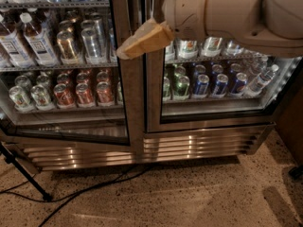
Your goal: Open left fridge door
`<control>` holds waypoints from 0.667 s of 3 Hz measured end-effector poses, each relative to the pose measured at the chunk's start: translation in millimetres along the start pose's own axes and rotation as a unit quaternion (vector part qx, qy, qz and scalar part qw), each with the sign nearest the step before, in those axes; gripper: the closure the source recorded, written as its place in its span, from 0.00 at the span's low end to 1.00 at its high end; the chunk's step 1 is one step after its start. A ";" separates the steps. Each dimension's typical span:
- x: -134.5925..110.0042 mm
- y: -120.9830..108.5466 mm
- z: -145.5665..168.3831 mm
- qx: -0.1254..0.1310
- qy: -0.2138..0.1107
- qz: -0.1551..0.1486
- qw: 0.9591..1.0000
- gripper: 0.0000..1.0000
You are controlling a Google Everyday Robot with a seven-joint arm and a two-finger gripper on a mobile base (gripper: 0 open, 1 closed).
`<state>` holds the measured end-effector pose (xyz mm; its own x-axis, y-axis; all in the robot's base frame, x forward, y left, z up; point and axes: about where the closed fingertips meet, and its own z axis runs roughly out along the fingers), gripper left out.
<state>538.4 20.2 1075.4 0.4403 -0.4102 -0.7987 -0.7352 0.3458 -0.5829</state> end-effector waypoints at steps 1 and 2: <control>-14.5 -21.5 -62.5 0.085 0.098 -0.064 0.989 0.00; -32.3 -35.7 -128.6 0.164 0.187 -0.108 0.963 0.00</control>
Offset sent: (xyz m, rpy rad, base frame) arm -0.0931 -0.1873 0.0971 -0.3668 -0.2521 -0.7351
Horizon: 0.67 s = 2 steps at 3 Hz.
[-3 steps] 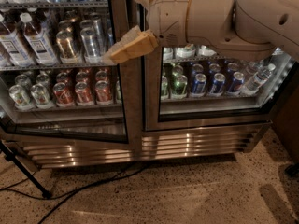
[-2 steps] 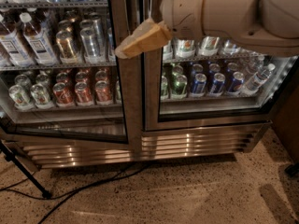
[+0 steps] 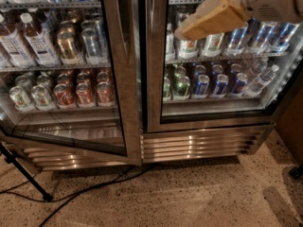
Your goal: Open left fridge door
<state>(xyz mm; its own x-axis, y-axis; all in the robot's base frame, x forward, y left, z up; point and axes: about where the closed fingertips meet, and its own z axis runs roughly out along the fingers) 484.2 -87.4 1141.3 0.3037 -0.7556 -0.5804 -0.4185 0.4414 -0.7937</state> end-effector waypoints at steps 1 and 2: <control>-22.5 -3.9 -6.4 0.007 -0.004 -0.017 1.000 0.14; -29.7 -5.2 -8.5 0.010 -0.005 -0.022 1.000 0.24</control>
Offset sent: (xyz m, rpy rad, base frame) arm -0.0100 0.0095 0.0157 -0.0213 -0.0283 -0.0009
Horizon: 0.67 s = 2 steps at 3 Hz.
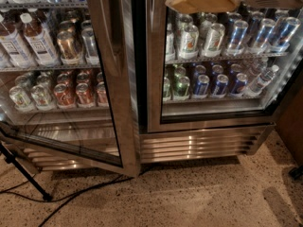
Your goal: Open left fridge door
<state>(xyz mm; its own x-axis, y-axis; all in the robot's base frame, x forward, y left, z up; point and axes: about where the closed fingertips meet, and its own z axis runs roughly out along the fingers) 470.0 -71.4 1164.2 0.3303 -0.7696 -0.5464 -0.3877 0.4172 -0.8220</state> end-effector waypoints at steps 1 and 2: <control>-0.1 0.0 0.0 0.000 0.000 0.000 1.000 0.47; -0.2 0.0 0.0 0.000 0.000 0.000 1.000 0.52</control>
Offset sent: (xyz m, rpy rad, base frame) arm 0.0003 0.0009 -0.0011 0.0655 0.0493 0.0270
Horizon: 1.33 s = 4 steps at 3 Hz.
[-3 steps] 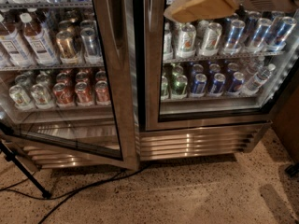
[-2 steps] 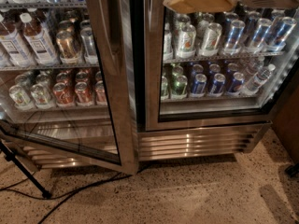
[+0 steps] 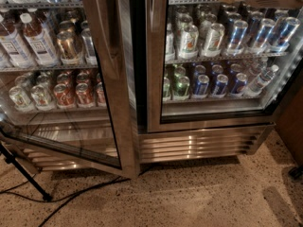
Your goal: Open left fridge door
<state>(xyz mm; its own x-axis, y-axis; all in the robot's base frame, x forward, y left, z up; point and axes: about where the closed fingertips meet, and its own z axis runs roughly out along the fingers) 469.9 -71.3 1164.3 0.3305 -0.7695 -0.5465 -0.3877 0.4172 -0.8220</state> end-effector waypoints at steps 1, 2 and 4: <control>-0.2 0.1 0.1 0.000 0.000 0.000 1.000 0.52; -23.8 11.4 16.4 -0.035 -0.045 0.046 0.997 0.71; -37.8 36.4 60.9 -0.083 -0.089 0.084 0.989 1.00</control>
Offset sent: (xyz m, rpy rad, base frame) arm 0.0256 0.0477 -0.0245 0.2649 0.2118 0.2265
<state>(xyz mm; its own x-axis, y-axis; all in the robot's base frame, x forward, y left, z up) 495.7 2.5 1145.3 0.3908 -0.5923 -0.7046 -0.5810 0.4350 -0.6879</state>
